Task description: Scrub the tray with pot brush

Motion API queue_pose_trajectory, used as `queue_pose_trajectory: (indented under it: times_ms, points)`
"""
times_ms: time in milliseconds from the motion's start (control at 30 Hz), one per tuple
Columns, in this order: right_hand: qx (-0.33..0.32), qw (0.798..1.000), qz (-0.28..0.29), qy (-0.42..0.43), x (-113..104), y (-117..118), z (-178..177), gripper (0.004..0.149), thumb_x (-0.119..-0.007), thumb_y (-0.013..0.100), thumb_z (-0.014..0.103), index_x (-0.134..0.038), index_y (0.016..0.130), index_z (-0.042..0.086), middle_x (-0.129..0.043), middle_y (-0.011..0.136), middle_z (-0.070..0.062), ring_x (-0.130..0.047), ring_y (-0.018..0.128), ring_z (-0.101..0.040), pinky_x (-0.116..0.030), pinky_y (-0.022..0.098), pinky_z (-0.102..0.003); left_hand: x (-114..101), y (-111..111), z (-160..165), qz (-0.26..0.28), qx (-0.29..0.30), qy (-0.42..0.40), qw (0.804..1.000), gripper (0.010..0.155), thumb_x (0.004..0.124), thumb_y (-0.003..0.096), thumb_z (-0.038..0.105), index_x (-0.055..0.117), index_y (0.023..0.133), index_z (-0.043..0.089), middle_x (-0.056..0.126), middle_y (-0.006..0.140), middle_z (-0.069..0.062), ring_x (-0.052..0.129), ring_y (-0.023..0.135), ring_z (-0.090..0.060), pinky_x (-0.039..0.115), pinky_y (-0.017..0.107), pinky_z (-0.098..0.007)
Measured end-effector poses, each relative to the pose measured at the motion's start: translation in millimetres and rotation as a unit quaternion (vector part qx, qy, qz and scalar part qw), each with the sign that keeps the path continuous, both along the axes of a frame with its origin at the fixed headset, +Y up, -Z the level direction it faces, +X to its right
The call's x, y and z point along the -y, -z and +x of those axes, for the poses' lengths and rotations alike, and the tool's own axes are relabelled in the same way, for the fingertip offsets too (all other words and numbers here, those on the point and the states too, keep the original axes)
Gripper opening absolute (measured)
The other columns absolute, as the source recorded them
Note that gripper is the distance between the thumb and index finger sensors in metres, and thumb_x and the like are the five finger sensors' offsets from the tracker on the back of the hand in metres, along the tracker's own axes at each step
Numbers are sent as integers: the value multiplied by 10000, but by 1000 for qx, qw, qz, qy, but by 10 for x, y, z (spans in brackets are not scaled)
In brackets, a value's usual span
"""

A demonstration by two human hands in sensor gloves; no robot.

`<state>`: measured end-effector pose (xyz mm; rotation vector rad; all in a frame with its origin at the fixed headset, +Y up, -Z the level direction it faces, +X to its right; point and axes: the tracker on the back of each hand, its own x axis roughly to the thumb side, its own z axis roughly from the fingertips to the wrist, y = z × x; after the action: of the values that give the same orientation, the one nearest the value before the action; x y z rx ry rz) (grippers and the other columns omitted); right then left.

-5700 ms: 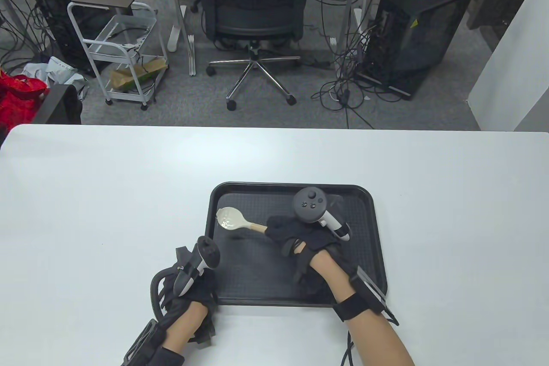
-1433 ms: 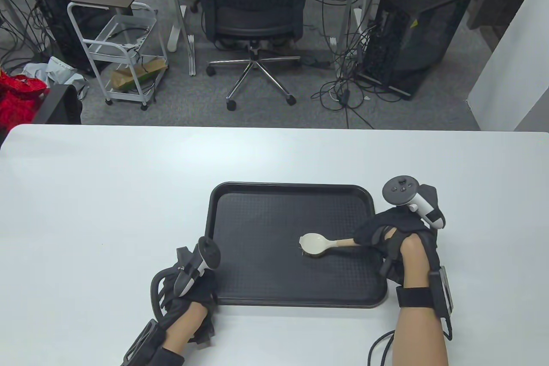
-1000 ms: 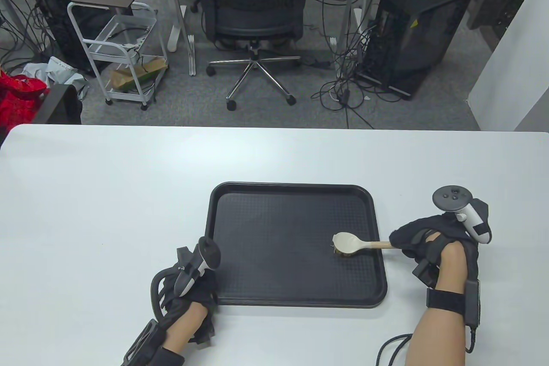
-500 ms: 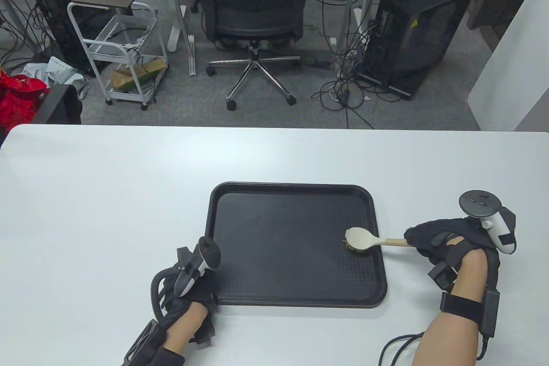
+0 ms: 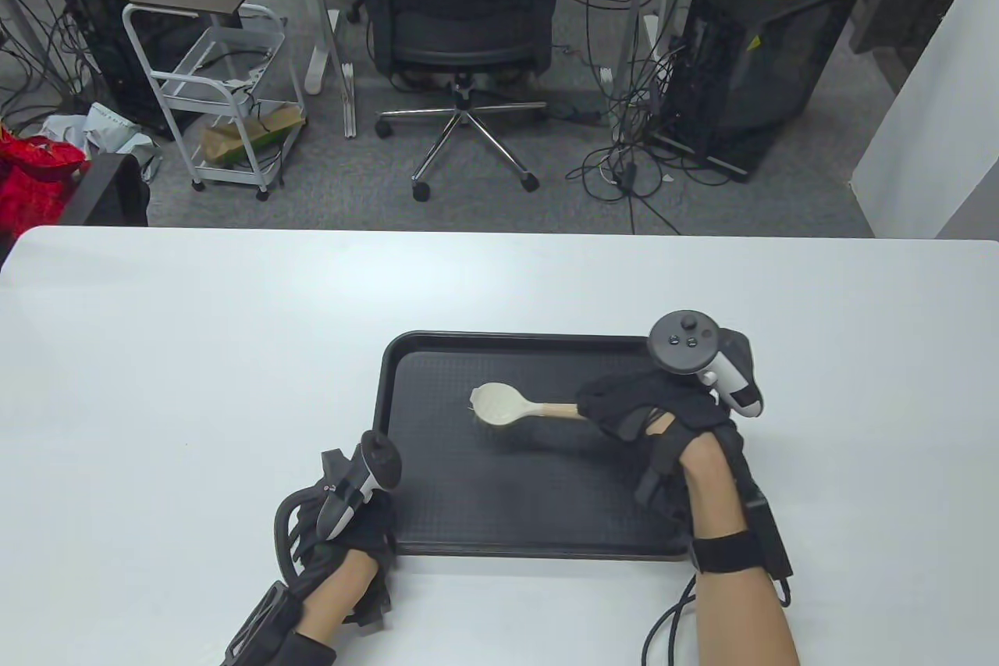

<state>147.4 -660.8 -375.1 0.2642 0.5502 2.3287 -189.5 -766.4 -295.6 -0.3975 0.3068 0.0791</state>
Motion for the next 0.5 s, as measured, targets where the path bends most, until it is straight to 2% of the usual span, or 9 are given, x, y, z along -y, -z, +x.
queue_pose_trajectory:
  times_ms: [267, 500]
  points:
    - [-44, 999, -3, -21, 311, -5, -638, 492, -853, 470, 371, -827, 871, 87, -953, 570, -134, -966, 220, -248, -826, 262, -479, 6, 4, -3, 0, 1, -3, 1000, 646, 715, 447, 440, 530, 946, 73, 870, 611, 8, 955, 417, -206, 799, 427, -495]
    - [-85, 996, -2, -32, 447, -130, -1043, 490, -837, 474, 362, -817, 881, 88, -944, 588, -141, -969, 248, -261, -824, 284, -489, 5, 4, -5, 0, 1, -3, 1000, 648, 715, 447, 439, 527, 948, 73, 870, 611, 7, 955, 417, -207, 799, 427, -495]
